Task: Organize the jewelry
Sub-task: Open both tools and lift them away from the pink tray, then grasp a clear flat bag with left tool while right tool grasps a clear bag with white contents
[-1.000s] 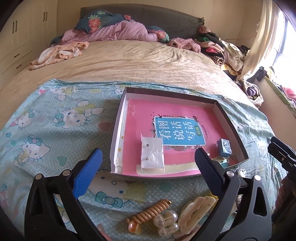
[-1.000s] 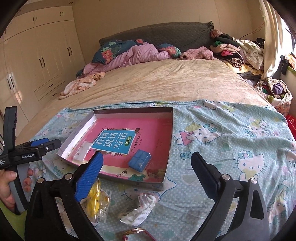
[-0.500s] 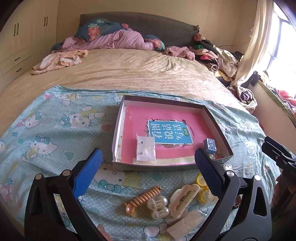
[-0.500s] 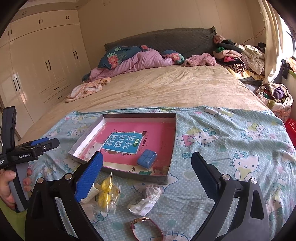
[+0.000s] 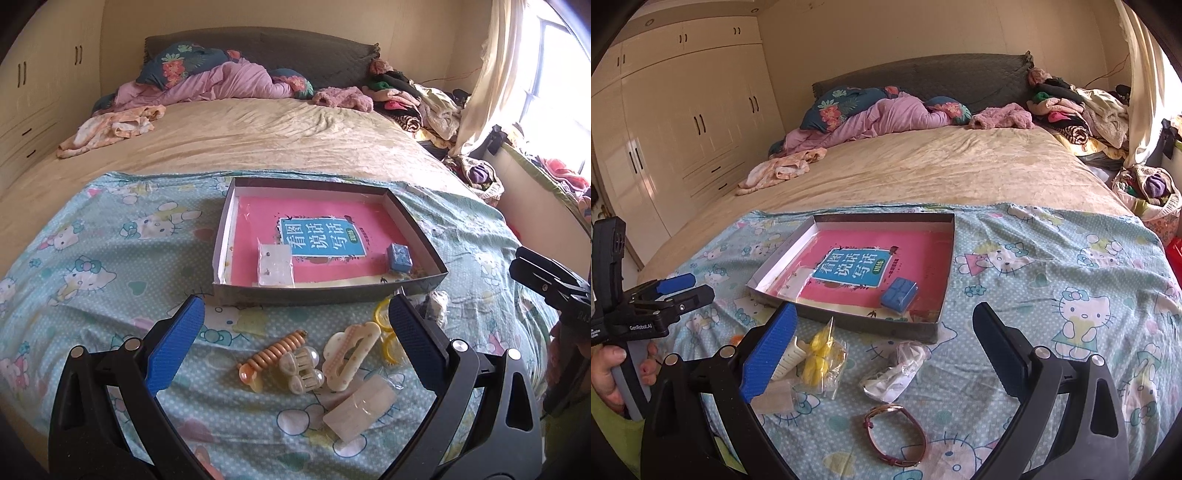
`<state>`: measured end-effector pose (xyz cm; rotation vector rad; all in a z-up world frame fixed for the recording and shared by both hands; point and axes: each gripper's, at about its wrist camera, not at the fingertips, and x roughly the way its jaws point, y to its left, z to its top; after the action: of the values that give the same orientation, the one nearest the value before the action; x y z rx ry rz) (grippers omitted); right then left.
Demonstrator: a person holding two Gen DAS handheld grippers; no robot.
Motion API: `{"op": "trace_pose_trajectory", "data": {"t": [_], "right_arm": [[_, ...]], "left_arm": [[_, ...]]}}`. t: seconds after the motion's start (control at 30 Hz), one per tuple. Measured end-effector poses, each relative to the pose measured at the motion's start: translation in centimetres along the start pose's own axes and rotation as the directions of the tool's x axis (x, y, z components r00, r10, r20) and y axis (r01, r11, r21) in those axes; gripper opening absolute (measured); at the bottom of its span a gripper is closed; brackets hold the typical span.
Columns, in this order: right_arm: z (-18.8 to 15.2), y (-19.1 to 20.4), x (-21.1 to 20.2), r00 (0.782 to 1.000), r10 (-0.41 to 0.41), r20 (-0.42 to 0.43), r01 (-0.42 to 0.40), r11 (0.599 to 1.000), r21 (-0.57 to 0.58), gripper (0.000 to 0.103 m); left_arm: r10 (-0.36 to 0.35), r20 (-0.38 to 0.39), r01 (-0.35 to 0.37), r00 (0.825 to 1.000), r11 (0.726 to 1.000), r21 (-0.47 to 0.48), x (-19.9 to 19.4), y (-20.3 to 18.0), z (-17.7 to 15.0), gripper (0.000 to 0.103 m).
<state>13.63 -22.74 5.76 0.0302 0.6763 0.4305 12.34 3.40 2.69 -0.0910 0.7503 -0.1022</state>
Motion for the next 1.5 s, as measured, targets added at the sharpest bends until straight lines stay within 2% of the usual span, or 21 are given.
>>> {"op": "trace_pose_trajectory", "data": {"t": [0.43, 0.8, 0.97, 1.2, 1.33, 1.43, 1.5], "right_arm": [[-2.0, 0.1, -0.3, 0.998, 0.018, -0.053, -0.019, 1.000, -0.006, 0.095], [-4.0, -0.2, 0.6, 0.993, 0.034, -0.116, -0.034, 0.999, 0.004, 0.095], [-4.9, -0.8, 1.7, 0.986, 0.055, -0.155, -0.050, 0.998, 0.036, 0.095], [-5.8, -1.6, 3.9, 0.977, 0.077, -0.198, -0.062, 0.995, 0.080, 0.095], [-5.9, -2.3, 6.0, 0.969, 0.092, -0.230, -0.066, 0.991, 0.117, 0.095], [-5.9, -2.8, 7.7, 0.960, 0.107, -0.259, -0.071, 0.987, 0.143, 0.088], [-6.0, -3.0, 8.8, 0.953, 0.121, -0.277, -0.076, 0.983, 0.166, 0.083]], "left_arm": [[-0.038, -0.089, 0.047, 0.995, 0.995, 0.091, 0.8, -2.6, -3.8, 0.093], [-0.093, -0.181, 0.118, 0.979, 0.984, 0.130, 2.1, -4.2, -6.3, 0.093], [-0.092, -0.225, 0.133, 0.970, 0.976, 0.173, 3.1, -5.3, -7.3, 0.093], [-0.053, -0.277, 0.113, 0.959, 0.972, 0.206, 5.0, -5.9, -8.2, 0.093], [-0.046, -0.319, 0.118, 0.947, 0.970, 0.213, 6.1, -5.9, -8.5, 0.093], [-0.035, -0.347, 0.115, 0.937, 0.970, 0.212, 7.0, -5.9, -8.7, 0.093], [-0.026, -0.355, 0.107, 0.934, 0.972, 0.208, 7.5, -5.8, -8.8, 0.088]]}}
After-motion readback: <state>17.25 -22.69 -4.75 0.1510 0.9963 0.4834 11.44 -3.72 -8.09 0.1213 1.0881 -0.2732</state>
